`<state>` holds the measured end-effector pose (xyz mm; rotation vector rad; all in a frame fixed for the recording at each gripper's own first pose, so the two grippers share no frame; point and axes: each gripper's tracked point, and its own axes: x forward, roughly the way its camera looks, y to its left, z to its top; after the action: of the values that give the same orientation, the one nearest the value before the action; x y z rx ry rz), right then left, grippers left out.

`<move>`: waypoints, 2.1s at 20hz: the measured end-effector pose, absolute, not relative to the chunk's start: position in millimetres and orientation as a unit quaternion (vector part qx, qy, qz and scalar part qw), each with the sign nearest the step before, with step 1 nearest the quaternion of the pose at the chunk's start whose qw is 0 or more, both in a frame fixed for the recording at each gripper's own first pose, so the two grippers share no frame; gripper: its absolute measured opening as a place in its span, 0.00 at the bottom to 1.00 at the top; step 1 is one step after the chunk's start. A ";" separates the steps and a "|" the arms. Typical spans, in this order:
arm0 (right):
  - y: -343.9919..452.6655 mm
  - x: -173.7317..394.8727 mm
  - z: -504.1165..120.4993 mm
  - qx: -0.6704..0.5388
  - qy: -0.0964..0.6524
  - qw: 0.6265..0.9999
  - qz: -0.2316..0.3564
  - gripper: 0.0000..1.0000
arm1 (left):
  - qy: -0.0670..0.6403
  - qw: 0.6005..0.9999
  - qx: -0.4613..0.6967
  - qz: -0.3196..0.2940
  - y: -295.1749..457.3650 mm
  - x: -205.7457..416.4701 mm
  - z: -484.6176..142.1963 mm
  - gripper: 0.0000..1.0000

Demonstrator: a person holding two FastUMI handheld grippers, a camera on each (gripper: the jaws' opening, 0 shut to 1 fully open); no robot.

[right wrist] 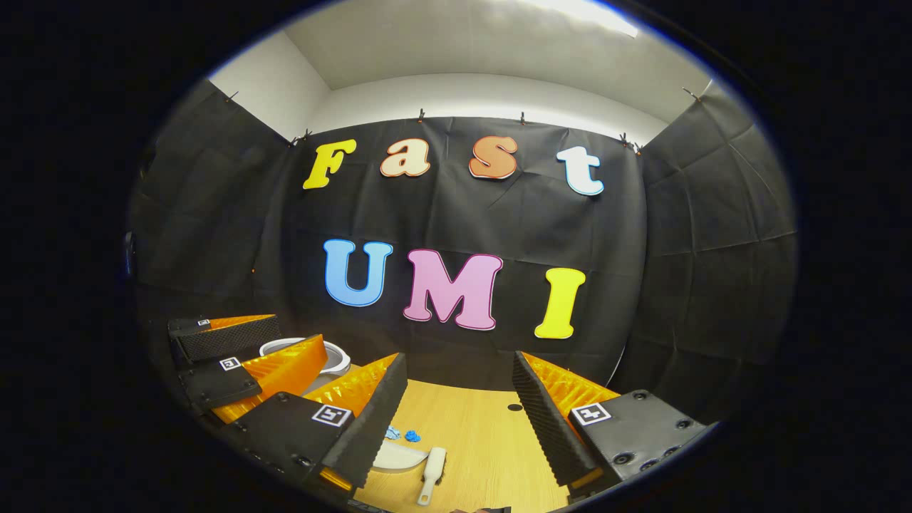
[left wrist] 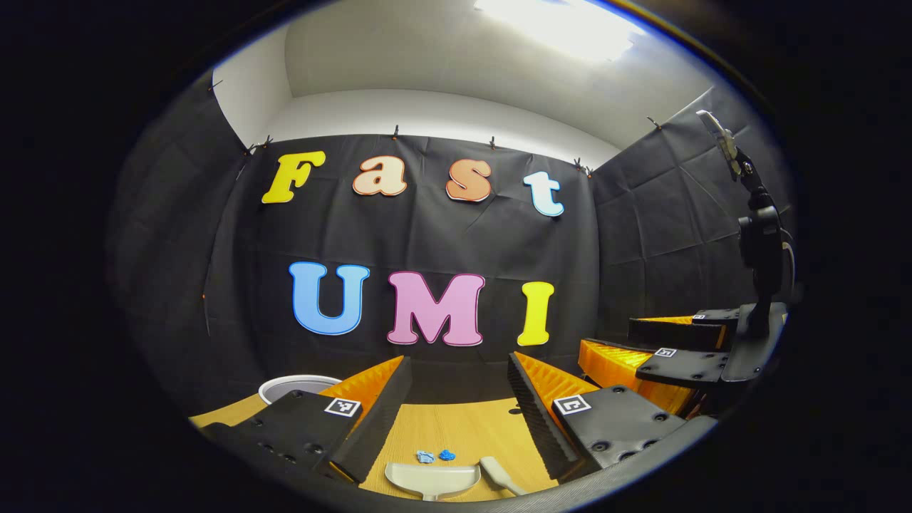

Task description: Pick up the small broom and dustpan from the desktop, sweep the trash into the dustpan with the broom, and then empty the trash into the garbage bin.

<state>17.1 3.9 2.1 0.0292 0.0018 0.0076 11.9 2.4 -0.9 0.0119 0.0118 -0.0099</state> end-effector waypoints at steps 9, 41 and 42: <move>16.9 39.6 -6.3 0.006 0.017 1.000 0.011 0.91 | 0.039 0.999 -0.001 0.004 17.9 27.7 -23.1 0.80; 73.9 74.1 -459.0 0.129 0.684 0.718 -0.012 0.83 | 0.740 0.672 -0.019 -0.011 26.1 46.8 -342.8 0.64; 78.4 71.3 -463.2 0.118 0.687 0.717 -0.014 0.93 | 0.745 0.667 -0.018 -0.010 29.8 46.2 -348.7 0.67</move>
<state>71.3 78.4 -463.2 0.2620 1.5204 -0.0313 46.2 29.8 -348.7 -0.0395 1.6810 -0.0227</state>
